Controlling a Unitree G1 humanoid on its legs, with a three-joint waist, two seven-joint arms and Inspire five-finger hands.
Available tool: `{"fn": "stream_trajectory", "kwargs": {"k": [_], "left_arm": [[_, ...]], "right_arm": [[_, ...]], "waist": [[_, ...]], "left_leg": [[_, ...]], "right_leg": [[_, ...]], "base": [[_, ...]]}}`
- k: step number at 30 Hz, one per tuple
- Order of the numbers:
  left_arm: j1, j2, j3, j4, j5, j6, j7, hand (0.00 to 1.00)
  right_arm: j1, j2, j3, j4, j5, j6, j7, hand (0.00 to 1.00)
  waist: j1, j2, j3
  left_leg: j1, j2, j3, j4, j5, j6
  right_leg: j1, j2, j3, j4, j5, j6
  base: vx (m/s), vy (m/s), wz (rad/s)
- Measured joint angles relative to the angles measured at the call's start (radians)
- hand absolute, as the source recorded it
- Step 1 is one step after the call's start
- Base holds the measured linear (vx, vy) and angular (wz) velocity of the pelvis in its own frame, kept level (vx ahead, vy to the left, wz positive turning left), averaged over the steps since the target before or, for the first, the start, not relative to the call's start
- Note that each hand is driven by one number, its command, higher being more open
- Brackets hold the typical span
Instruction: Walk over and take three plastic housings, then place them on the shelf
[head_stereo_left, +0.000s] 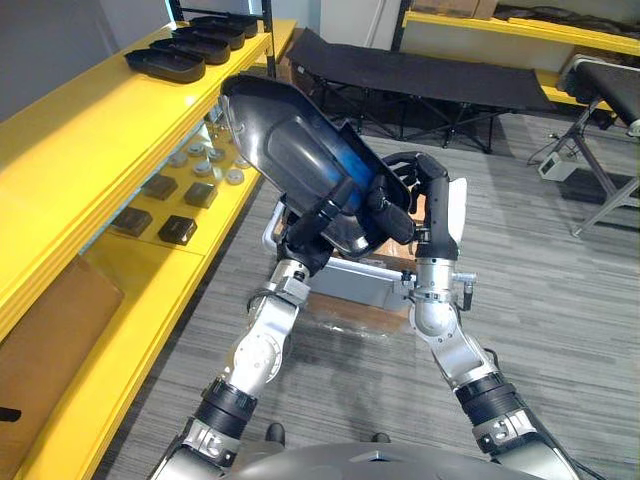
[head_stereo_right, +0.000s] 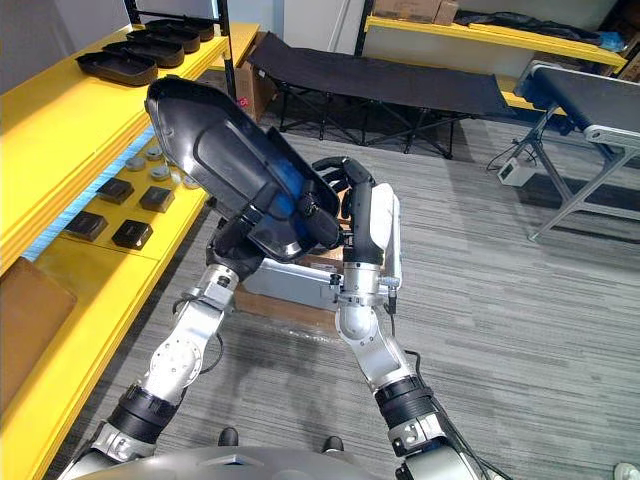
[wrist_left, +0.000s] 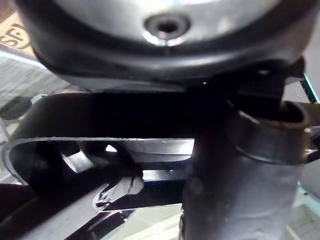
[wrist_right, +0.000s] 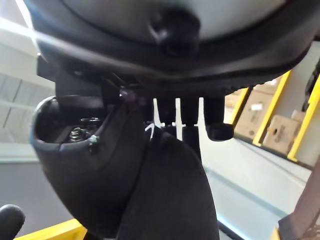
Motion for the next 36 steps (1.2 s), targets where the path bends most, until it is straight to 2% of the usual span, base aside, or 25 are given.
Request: {"fn": "stream_trajectory", "kwargs": {"k": [6, 10, 14, 15, 18, 22, 25, 28, 30, 31, 36], "left_arm": [[-0.001, 0.015, -0.054, 0.003, 0.037, -0.029, 0.122, 0.0], [-0.001, 0.018, -0.051, 0.048, 0.051, -0.119, 0.173, 0.0], [-0.001, 0.023, -0.047, 0.05, 0.171, -0.195, 0.223, 0.0], [-0.001, 0.022, -0.04, 0.049, 0.202, -0.221, 0.239, 0.0], [-0.001, 0.021, -0.018, 0.047, 0.276, -0.263, 0.271, 0.0], [-0.001, 0.018, 0.028, 0.041, 0.403, -0.263, 0.302, 0.0], [-0.001, -0.002, 0.04, 0.025, 0.471, -0.259, 0.336, 0.0], [0.006, -0.038, 0.082, -0.018, 0.514, -0.245, 0.373, 0.0], [0.015, -0.054, 0.124, -0.072, 0.565, -0.233, 0.397, 0.0], [0.016, -0.059, 0.137, -0.083, 0.581, -0.232, 0.403, 0.0], [0.053, -0.075, 0.284, -0.167, 0.794, -0.231, 0.488, 0.0]], "right_arm": [[0.015, -0.027, 0.031, 0.001, 0.039, -0.01, -0.018, 0.0], [0.016, -0.038, 0.09, -0.01, 0.035, -0.038, -0.021, 0.0], [0.017, -0.023, 0.112, -0.011, 0.035, -0.041, -0.028, 0.0], [0.018, -0.007, 0.12, -0.011, 0.035, -0.041, -0.03, 1.0], [0.031, 0.029, 0.131, -0.011, 0.036, -0.054, -0.029, 1.0], [0.069, 0.028, 0.171, -0.012, 0.039, -0.09, 0.033, 1.0], [0.088, 0.032, 0.192, -0.015, 0.058, -0.095, 0.068, 1.0], [0.127, 0.038, 0.175, -0.068, 0.142, -0.095, 0.159, 1.0], [0.157, 0.037, 0.118, -0.137, 0.221, -0.085, 0.264, 1.0], [0.161, 0.037, 0.103, -0.151, 0.242, -0.084, 0.286, 1.0], [0.221, 0.038, -0.07, -0.22, 0.516, -0.074, 0.451, 1.0]], "waist": [[0.0, -0.001, -0.001], [0.0, -0.004, -0.003], [0.011, -0.007, -0.005], [0.011, -0.01, -0.007], [0.011, -0.019, -0.013], [0.009, -0.026, -0.017], [0.009, -0.026, -0.017], [0.008, -0.026, -0.017], [0.008, -0.026, -0.017], [0.007, -0.026, -0.017], [-0.016, -0.026, -0.017]], "left_leg": [[-0.002, 0.007, -0.003, 0.004, -0.001, -0.002], [-0.006, 0.01, -0.004, 0.005, 0.0, -0.003], [-0.007, 0.009, -0.007, 0.005, 0.0, -0.004], [-0.007, 0.009, -0.008, 0.005, 0.0, -0.004], [-0.007, 0.009, -0.008, 0.005, 0.0, -0.004], [-0.003, 0.008, -0.007, 0.006, 0.0, -0.004], [-0.001, 0.008, -0.01, 0.004, 0.0, -0.004], [-0.001, 0.008, -0.009, 0.004, 0.0, -0.005], [0.0, 0.008, -0.005, 0.004, 0.0, -0.005], [-0.001, 0.008, -0.003, 0.004, 0.0, -0.006], [0.004, 0.01, 0.009, 0.003, -0.001, -0.007]], "right_leg": [[0.009, 0.011, -0.001, -0.016, 0.008, -0.003], [0.012, 0.015, -0.004, -0.033, 0.018, -0.009], [0.013, 0.015, -0.005, -0.034, 0.018, -0.009], [0.013, 0.016, -0.006, -0.035, 0.018, -0.009], [0.013, 0.015, -0.005, -0.035, 0.018, -0.009], [0.013, 0.013, -0.014, -0.026, 0.014, -0.014], [0.01, 0.013, -0.02, -0.01, 0.005, -0.026], [0.007, 0.014, -0.021, -0.005, 0.001, -0.031], [-0.001, 0.015, -0.016, 0.006, -0.001, -0.034], [-0.003, 0.015, -0.014, 0.007, -0.001, -0.033], [-0.007, 0.016, 0.001, 0.009, 0.001, -0.031]], "base": [[-0.04, -0.016, 0.0], [0.0, 0.0, 0.0], [0.0, -0.001, 0.01], [0.0, 0.0, 0.0], [0.0, 0.0, 0.0], [-0.03, -0.001, 0.0], [-0.03, -0.001, 0.05], [-0.02, 0.0, -0.01], [-0.02, 0.002, -0.06], [-0.02, 0.0, -0.09], [-0.02, -0.002, -0.07]]}}
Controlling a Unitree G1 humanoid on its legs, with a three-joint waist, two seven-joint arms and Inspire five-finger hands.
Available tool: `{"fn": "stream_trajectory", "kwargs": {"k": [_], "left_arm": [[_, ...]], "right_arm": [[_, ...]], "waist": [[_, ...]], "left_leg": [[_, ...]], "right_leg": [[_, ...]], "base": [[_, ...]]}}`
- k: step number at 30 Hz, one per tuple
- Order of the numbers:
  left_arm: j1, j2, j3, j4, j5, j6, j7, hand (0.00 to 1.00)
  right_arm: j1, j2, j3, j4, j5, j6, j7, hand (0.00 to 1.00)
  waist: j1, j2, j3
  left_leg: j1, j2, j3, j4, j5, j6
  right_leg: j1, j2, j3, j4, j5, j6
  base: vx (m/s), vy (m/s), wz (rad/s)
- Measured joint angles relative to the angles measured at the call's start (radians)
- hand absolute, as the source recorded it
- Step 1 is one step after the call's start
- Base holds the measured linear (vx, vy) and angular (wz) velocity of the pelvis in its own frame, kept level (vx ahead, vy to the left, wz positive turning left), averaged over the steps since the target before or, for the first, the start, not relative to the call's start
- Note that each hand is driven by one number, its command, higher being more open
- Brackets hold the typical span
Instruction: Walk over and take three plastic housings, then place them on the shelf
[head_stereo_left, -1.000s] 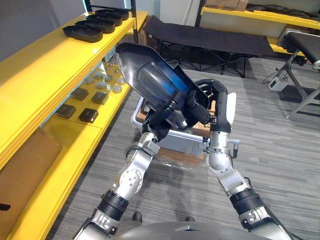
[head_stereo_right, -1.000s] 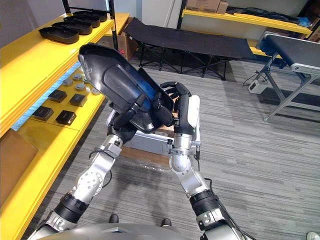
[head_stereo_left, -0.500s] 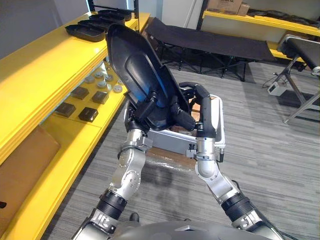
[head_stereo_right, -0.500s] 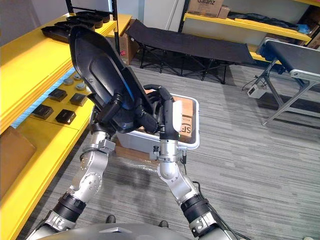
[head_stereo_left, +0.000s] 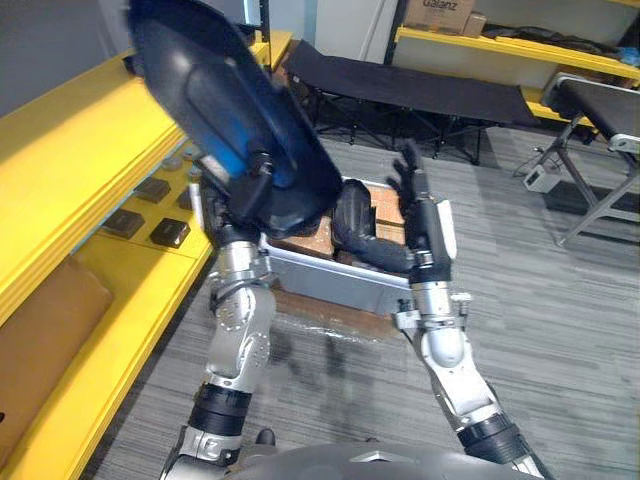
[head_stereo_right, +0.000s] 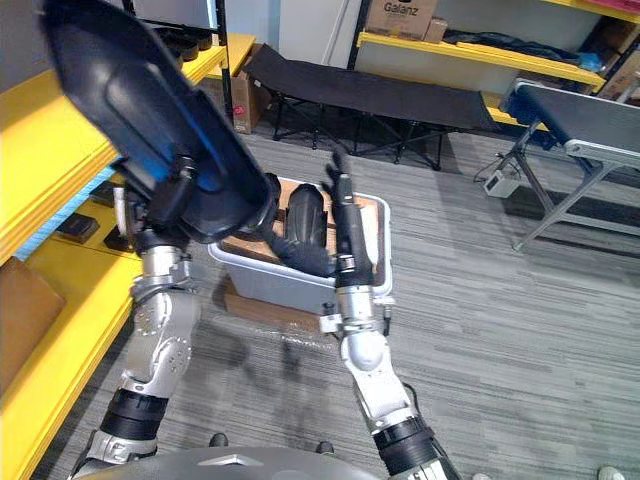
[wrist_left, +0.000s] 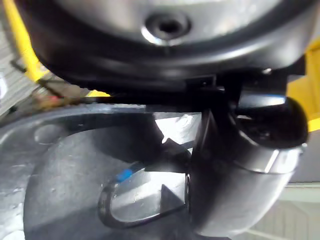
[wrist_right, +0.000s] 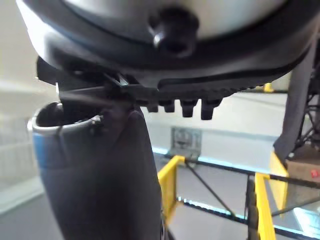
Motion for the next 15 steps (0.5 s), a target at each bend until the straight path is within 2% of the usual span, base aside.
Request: {"fn": "stream_trajectory", "kwargs": {"k": [4, 6, 9, 11, 12, 15], "left_arm": [[0.031, 0.0, 0.088, 0.0, 0.193, 0.022, 0.102, 0.0], [0.057, 0.0, 0.106, 0.0, 0.253, 0.026, 0.12, 0.0], [0.084, -0.003, 0.111, 0.003, 0.268, 0.029, 0.116, 0.0], [0.101, -0.005, 0.109, 0.009, 0.259, 0.019, 0.087, 0.0], [0.128, -0.006, 0.105, 0.011, 0.247, -0.004, 0.064, 0.0], [0.194, -0.015, 0.104, 0.033, 0.185, -0.038, -0.001, 0.0]], "right_arm": [[0.07, 0.012, -0.122, -0.027, 0.265, 0.049, 0.122, 1.0], [0.101, 0.028, -0.143, -0.038, 0.308, 0.065, 0.169, 1.0], [0.154, 0.054, -0.169, -0.037, 0.301, 0.133, 0.227, 1.0], [0.194, 0.055, -0.169, -0.018, 0.279, 0.178, 0.226, 1.0], [0.21, 0.056, -0.17, 0.018, 0.253, 0.197, 0.203, 1.0], [0.229, 0.088, -0.206, 0.129, 0.227, 0.216, 0.121, 1.0]], "waist": [[-0.008, 0.0, 0.0], [-0.016, 0.001, 0.0], [-0.028, 0.001, 0.001], [-0.031, 0.003, 0.0], [-0.032, 0.004, 0.0], [-0.03, 0.01, -0.001]], "left_leg": [[0.01, 0.003, 0.012, -0.015, 0.002, -0.004], [0.012, 0.004, 0.02, -0.017, 0.0, -0.006], [0.009, 0.006, 0.034, -0.023, 0.0, -0.006], [0.012, 0.006, 0.04, -0.032, 0.001, -0.004], [0.012, 0.006, 0.047, -0.033, 0.002, -0.003], [0.012, 0.004, 0.053, -0.036, 0.003, -0.001]], "right_leg": [[-0.003, 0.002, 0.01, -0.002, 0.001, 0.001], [-0.006, 0.004, 0.018, -0.003, 0.001, 0.001], [-0.02, 0.004, 0.033, -0.003, 0.003, 0.004], [-0.024, 0.005, 0.039, -0.004, 0.003, 0.004], [-0.029, 0.005, 0.047, -0.004, 0.004, 0.006], [-0.034, 0.004, 0.055, -0.005, 0.005, 0.008]], "base": [[-0.01, -0.004, -0.08], [0.0, -0.006, -0.14], [0.0, -0.003, -0.14], [0.01, -0.003, -0.11], [0.01, -0.001, -0.13], [0.02, -0.002, -0.08]]}}
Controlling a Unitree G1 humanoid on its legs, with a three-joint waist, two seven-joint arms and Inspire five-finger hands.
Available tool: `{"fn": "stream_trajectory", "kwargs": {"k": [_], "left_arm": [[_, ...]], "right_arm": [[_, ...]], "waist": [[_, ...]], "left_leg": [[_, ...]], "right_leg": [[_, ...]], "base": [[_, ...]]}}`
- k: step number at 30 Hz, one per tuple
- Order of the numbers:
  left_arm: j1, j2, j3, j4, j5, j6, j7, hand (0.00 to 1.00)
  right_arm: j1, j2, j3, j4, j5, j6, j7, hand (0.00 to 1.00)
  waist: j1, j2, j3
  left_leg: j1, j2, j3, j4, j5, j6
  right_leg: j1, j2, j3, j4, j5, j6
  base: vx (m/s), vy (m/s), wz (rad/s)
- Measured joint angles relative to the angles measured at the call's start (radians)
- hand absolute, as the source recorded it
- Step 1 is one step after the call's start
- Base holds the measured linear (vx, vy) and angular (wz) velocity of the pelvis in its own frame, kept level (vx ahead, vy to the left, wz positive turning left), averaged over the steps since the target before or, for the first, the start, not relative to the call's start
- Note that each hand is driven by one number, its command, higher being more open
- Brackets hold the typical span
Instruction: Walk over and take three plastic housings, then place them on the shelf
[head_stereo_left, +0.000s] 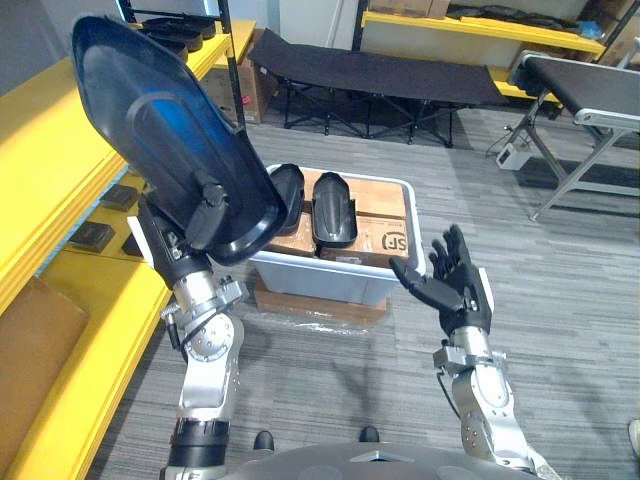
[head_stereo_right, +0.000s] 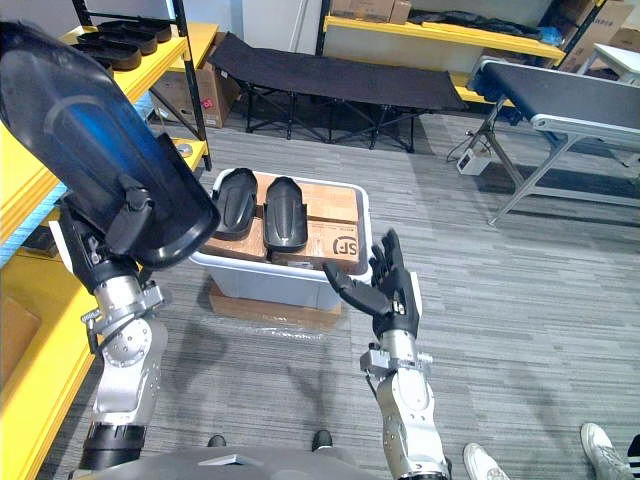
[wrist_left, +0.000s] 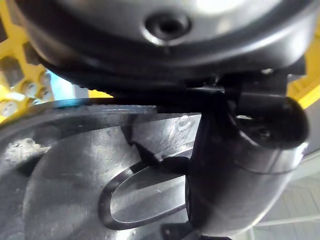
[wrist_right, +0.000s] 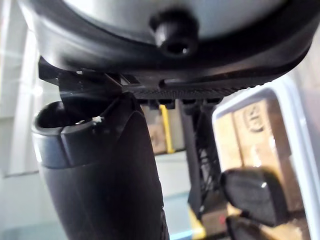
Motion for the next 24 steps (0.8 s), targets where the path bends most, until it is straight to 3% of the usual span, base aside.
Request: {"fn": "stream_trajectory", "kwargs": {"k": [7, 14, 18, 24], "left_arm": [[0.128, -0.008, 0.033, 0.095, -0.12, -0.021, -0.088, 0.0], [0.16, -0.02, 0.074, 0.048, -0.116, -0.04, -0.087, 0.0], [0.21, -0.047, 0.102, -0.104, -0.103, -0.039, -0.103, 0.0], [0.289, -0.066, 0.27, -0.228, -0.116, -0.061, -0.123, 0.0]], "right_arm": [[0.006, 0.011, -0.11, 0.079, -0.003, -0.028, -0.104, 1.0], [-0.024, 0.031, -0.106, 0.102, 0.013, -0.034, -0.086, 1.0], [-0.079, 0.041, -0.06, 0.145, 0.034, -0.03, -0.076, 1.0], [-0.201, 0.034, 0.086, 0.193, -0.017, -0.002, -0.022, 1.0]], "waist": [[0.006, 0.022, -0.002], [0.013, 0.036, -0.003], [0.065, 0.05, 0.001], [0.177, 0.06, 0.009]], "left_leg": [[0.003, 0.001, -0.002, -0.015, 0.002, -0.001], [-0.005, -0.005, -0.058, -0.032, 0.021, -0.008], [-0.036, -0.012, -0.145, -0.031, 0.039, -0.01], [-0.056, -0.029, -0.269, -0.037, 0.064, -0.012]], "right_leg": [[0.0, 0.001, -0.002, -0.003, 0.0, 0.001], [0.019, -0.005, -0.058, -0.009, -0.001, 0.003], [0.047, -0.011, -0.149, -0.018, -0.008, 0.008], [0.095, -0.014, -0.276, -0.018, -0.029, 0.016]], "base": [[-0.01, -0.002, 0.0], [-0.03, -0.007, 0.22], [-0.03, -0.029, 0.64], [-0.01, -0.022, 0.63]]}}
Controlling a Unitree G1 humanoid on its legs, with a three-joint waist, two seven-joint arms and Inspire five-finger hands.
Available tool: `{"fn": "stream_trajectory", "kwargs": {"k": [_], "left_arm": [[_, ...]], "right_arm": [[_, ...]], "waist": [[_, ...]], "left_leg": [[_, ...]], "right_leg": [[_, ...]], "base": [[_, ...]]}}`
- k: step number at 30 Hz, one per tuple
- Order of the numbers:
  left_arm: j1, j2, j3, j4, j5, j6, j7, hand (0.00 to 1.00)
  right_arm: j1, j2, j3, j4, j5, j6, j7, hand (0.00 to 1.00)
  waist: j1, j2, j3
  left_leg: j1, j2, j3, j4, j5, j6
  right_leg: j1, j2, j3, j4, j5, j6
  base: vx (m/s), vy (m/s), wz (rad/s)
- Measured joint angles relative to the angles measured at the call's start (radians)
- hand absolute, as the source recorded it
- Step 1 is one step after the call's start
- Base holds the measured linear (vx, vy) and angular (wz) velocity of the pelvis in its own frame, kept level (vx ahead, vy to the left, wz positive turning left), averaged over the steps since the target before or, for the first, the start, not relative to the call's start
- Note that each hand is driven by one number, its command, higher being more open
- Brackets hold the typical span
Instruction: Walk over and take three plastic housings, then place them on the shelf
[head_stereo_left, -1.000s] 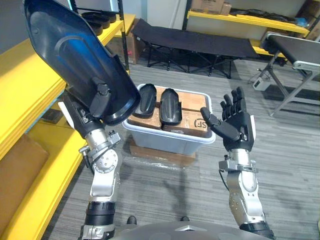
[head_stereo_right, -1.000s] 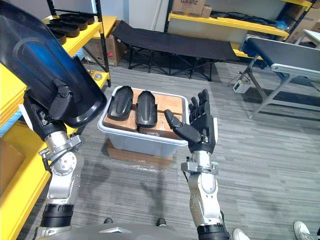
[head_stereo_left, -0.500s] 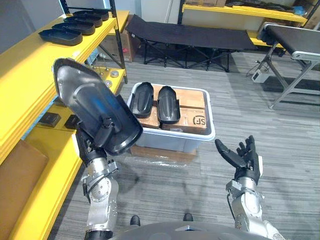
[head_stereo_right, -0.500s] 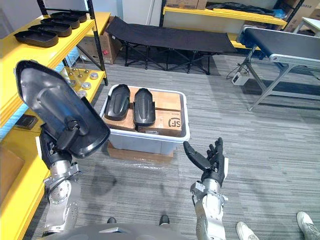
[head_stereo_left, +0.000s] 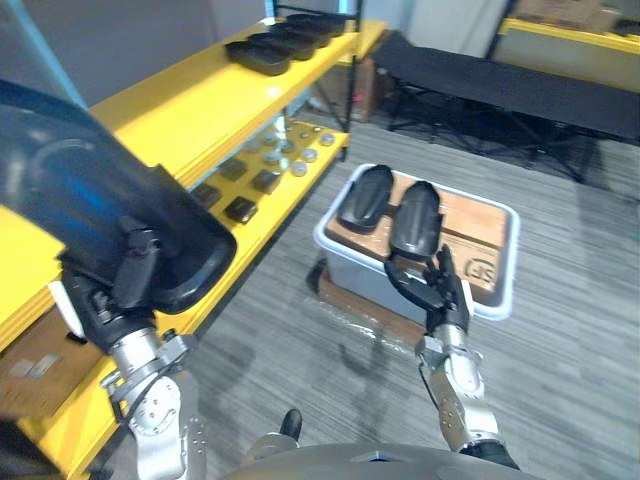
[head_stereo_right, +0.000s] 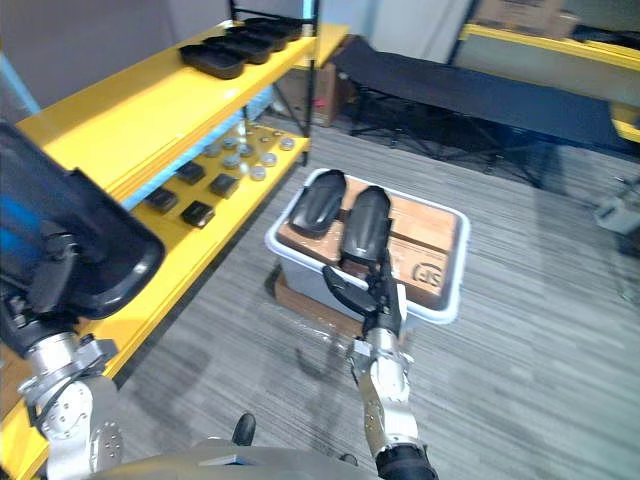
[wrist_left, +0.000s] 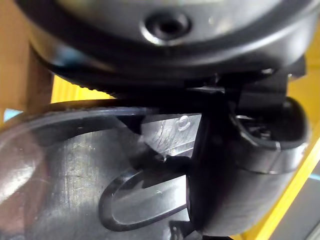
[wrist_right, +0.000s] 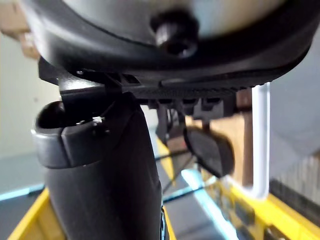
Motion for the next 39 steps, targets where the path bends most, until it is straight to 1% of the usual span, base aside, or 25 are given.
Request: {"fn": "stream_trajectory", "kwargs": {"k": [3, 6, 9, 11, 12, 13, 14, 16, 18, 20, 21, 22, 23, 24, 25, 26, 27, 28, 30, 31, 32, 33, 34, 36, 39], "left_arm": [[0.048, -0.016, 0.067, -0.001, -0.049, -0.017, -0.029, 0.0], [0.065, -0.02, 0.151, 0.01, -0.089, -0.017, -0.046, 0.0], [0.065, -0.02, 0.17, 0.016, -0.101, -0.017, -0.082, 0.0], [0.062, -0.019, 0.167, 0.021, -0.101, -0.017, -0.105, 0.0], [0.051, -0.019, 0.158, 0.032, -0.101, -0.017, -0.125, 0.0], [0.031, -0.015, 0.139, 0.054, -0.108, -0.016, -0.155, 0.0], [0.027, -0.014, 0.129, 0.061, -0.116, -0.014, -0.168, 0.0], [0.026, -0.014, 0.098, 0.064, -0.13, -0.01, -0.203, 0.0], [0.025, -0.013, 0.082, 0.064, -0.157, -0.01, -0.231, 0.0], [0.021, -0.011, 0.047, 0.066, -0.168, -0.01, -0.267, 0.0], [0.013, -0.003, 0.008, 0.07, -0.171, -0.01, -0.307, 0.0], [0.008, 0.017, -0.039, 0.071, -0.17, -0.011, -0.352, 0.0], [0.002, 0.028, -0.064, 0.078, -0.169, -0.011, -0.371, 0.0], [-0.014, 0.055, -0.113, 0.094, -0.165, -0.011, -0.389, 0.0], [-0.021, 0.067, -0.128, 0.1, -0.165, -0.011, -0.394, 0.0], [-0.039, 0.085, -0.148, 0.109, -0.165, -0.011, -0.398, 0.0], [-0.053, 0.085, -0.17, 0.128, -0.163, -0.008, -0.397, 0.0], [-0.057, 0.085, -0.179, 0.131, -0.163, -0.003, -0.394, 0.0], [-0.066, 0.091, -0.213, 0.131, -0.163, 0.002, -0.382, 0.0], [-0.068, 0.091, -0.224, 0.131, -0.163, 0.002, -0.375, 0.0], [-0.073, 0.09, -0.24, 0.131, -0.159, 0.002, -0.361, 0.0], [-0.07, 0.089, -0.255, 0.131, -0.156, 0.003, -0.347, 0.0], [-0.068, 0.088, -0.26, 0.131, -0.156, 0.003, -0.341, 0.0], [-0.062, 0.086, -0.26, 0.131, -0.156, 0.003, -0.328, 0.0], [-0.049, 0.083, -0.257, 0.131, -0.156, 0.003, -0.308, 0.0]], "right_arm": [[-0.039, 0.001, 0.005, 0.0, -0.064, 0.003, 0.034, 1.0], [-0.077, -0.009, 0.016, 0.0, -0.072, 0.01, 0.068, 1.0], [-0.075, -0.037, 0.023, -0.001, -0.069, 0.042, 0.09, 1.0], [-0.072, -0.041, 0.025, -0.001, -0.067, 0.061, 0.104, 1.0], [-0.064, -0.043, 0.024, -0.002, -0.067, 0.066, 0.105, 1.0], [-0.057, -0.045, 0.02, -0.002, -0.068, 0.069, 0.094, 1.0], [-0.054, -0.05, 0.02, -0.002, -0.069, 0.069, 0.087, 1.0], [-0.046, -0.053, 0.013, -0.004, -0.071, 0.069, 0.065, 1.0], [-0.045, -0.043, 0.014, -0.006, -0.071, 0.069, 0.066, 1.0], [-0.025, -0.039, 0.011, -0.031, -0.071, 0.069, 0.066, 1.0], [0.01, -0.044, 0.001, -0.066, -0.072, 0.069, 0.065, 1.0], [0.033, -0.046, -0.004, -0.092, -0.072, 0.069, 0.064, 1.0], [0.04, -0.048, -0.008, -0.102, -0.072, 0.069, 0.064, 1.0], [0.049, -0.044, -0.01, -0.119, -0.072, 0.069, 0.067, 1.0], [0.052, -0.04, -0.009, -0.127, -0.072, 0.067, 0.07, 1.0], [0.048, -0.038, -0.002, -0.136, -0.072, 0.066, 0.083, 1.0], [0.046, -0.044, 0.002, -0.142, -0.073, 0.066, 0.099, 1.0], [0.042, -0.045, 0.002, -0.142, -0.074, 0.064, 0.106, 1.0], [0.028, -0.054, 0.002, -0.143, -0.072, 0.056, 0.131, 1.0], [0.029, -0.061, 0.003, -0.143, -0.072, 0.056, 0.133, 1.0], [0.036, -0.075, 0.005, -0.143, -0.072, 0.057, 0.137, 1.0], [0.052, -0.082, 0.004, -0.144, -0.071, 0.056, 0.137, 1.0], [0.068, -0.082, 0.004, -0.144, -0.07, 0.057, 0.137, 1.0], [0.103, -0.082, 0.005, -0.145, -0.069, 0.056, 0.137, 1.0], [0.126, -0.082, 0.014, -0.154, -0.067, 0.045, 0.137, 1.0]], "waist": [[0.03, -0.01, 0.002], [0.036, -0.026, 0.009], [0.042, -0.03, 0.016], [0.039, -0.026, 0.022], [0.015, -0.017, 0.028], [0.008, -0.012, 0.037], [0.008, -0.005, 0.042], [0.022, 0.01, 0.053], [0.022, 0.017, 0.061], [0.015, 0.02, 0.074], [0.007, 0.024, 0.077], [-0.014, 0.02, 0.079], [-0.021, 0.019, 0.079], [-0.036, 0.012, 0.078], [-0.043, 0.005, 0.079], [-0.049, -0.031, 0.08], [-0.047, -0.046, 0.074], [-0.045, -0.041, 0.077], [-0.039, -0.014, 0.095], [-0.039, -0.007, 0.099], [-0.04, 0.004, 0.107], [-0.046, 0.021, 0.116], [-0.052, 0.027, 0.119], [-0.066, 0.03, 0.121], [-0.061, 0.032, 0.124]], "left_leg": [[0.0, -0.013, -0.026, -0.001, 0.003, 0.002], [-0.001, -0.012, -0.019, 0.004, 0.0, 0.003], [-0.022, -0.016, -0.023, 0.047, -0.026, 0.01], [-0.069, -0.026, -0.005, 0.127, -0.067, 0.019], [-0.1, -0.004, 0.073, 0.178, -0.083, 0.031], [-0.104, 0.015, 0.135, 0.194, -0.078, 0.037], [-0.104, 0.021, 0.157, 0.194, -0.075, 0.038], [-0.097, 0.008, 0.143, 0.148, -0.043, 0.04], [-0.097, -0.002, 0.126, 0.12, -0.029, 0.038], [-0.089, -0.014, 0.089, 0.106, -0.022, 0.042], [-0.087, -0.012, 0.065, 0.102, -0.02, 0.044], [-0.083, -0.009, 0.051, 0.098, -0.009, 0.047], [-0.08, -0.007, 0.036, 0.091, 0.005, 0.051], [-0.079, -0.007, 0.006, 0.08, 0.02, 0.059], [-0.08, -0.014, -0.005, 0.074, 0.027, 0.059], [-0.081, -0.04, -0.005, 0.076, 0.04, 0.055], [-0.084, -0.048, 0.005, 0.084, 0.04, 0.054], [-0.09, -0.047, 0.014, 0.093, 0.04, 0.054], [-0.121, -0.038, 0.056, 0.119, 0.039, 0.053], [-0.128, -0.036, 0.062, 0.123, 0.039, 0.05], [-0.137, -0.03, 0.074, 0.128, 0.039, 0.041], [-0.136, -0.02, 0.077, 0.127, 0.035, 0.034], [-0.135, -0.008, 0.079, 0.127, 0.029, 0.024], [-0.135, 0.018, 0.116, 0.128, 0.03, 0.023], [-0.166, 0.035, 0.145, 0.178, 0.018, 0.018]], "right_leg": [[0.012, -0.01, -0.025, 0.003, -0.008, 0.006], [0.012, -0.011, -0.023, 0.006, -0.01, 0.004], [0.01, -0.013, -0.024, 0.028, -0.028, -0.005], [0.015, -0.013, -0.045, 0.043, -0.044, -0.002], [0.038, -0.012, -0.091, 0.046, -0.05, 0.002], [0.063, -0.018, -0.135, 0.064, -0.06, 0.011], [0.069, -0.022, -0.15, 0.073, -0.067, 0.013], [0.076, -0.033, -0.179, 0.079, -0.073, 0.017], [0.075, -0.041, -0.194, 0.098, -0.091, 0.011], [0.073, -0.055, -0.157, 0.159, -0.113, -0.003], [0.059, -0.063, -0.072, 0.231, -0.116, -0.007], [0.032, -0.069, 0.022, 0.327, -0.129, -0.026], [0.012, -0.07, 0.063, 0.38, -0.134, -0.028], [-0.024, -0.07, 0.13, 0.451, -0.172, -0.025], [-0.033, -0.066, 0.152, 0.456, -0.197, -0.017], [-0.035, -0.07, 0.163, 0.432, -0.221, -0.032], [-0.018, -0.074, 0.161, 0.399, -0.233, -0.03], [-0.017, -0.07, 0.166, 0.38, -0.233, -0.029], [-0.007, -0.057, 0.168, 0.3, -0.238, -0.019], [-0.006, -0.055, 0.169, 0.285, -0.242, -0.011], [-0.006, -0.051, 0.171, 0.264, -0.251, 0.016], [-0.007, -0.038, 0.173, 0.263, -0.25, 0.023], [-0.009, -0.028, 0.173, 0.265, -0.257, 0.015], [-0.013, -0.014, 0.167, 0.272, -0.264, 0.01], [-0.036, -0.015, 0.171, 0.299, -0.272, -0.001]], "base": [[0.0, 0.013, 0.33], [0.0, 0.011, -0.05], [-0.01, 0.007, 0.08], [-0.04, 0.016, 0.43], [-0.03, 0.003, 0.99], [-0.02, 0.008, 1.08], [-0.01, 0.028, 0.86], [0.0, 0.051, 0.54], [0.01, 0.037, 0.52], [0.05, 0.066, 0.73], [0.1, 0.095, 1.19], [0.08, 0.083, 1.21], [0.1, -0.004, 1.1], [0.07, -0.057, 0.72], [0.1, -0.089, 0.61], [0.08, -0.093, 0.24], [0.07, -0.082, 0.02], [0.01, -0.063, -0.31], [-0.07, -0.054, -0.44], [-0.14, -0.069, -0.35], [-0.18, -0.063, -0.26], [-0.19, -0.057, -0.2], [-0.19, -0.058, -0.04], [-0.17, -0.074, 0.08], [-0.06, -0.017, -0.01]]}}
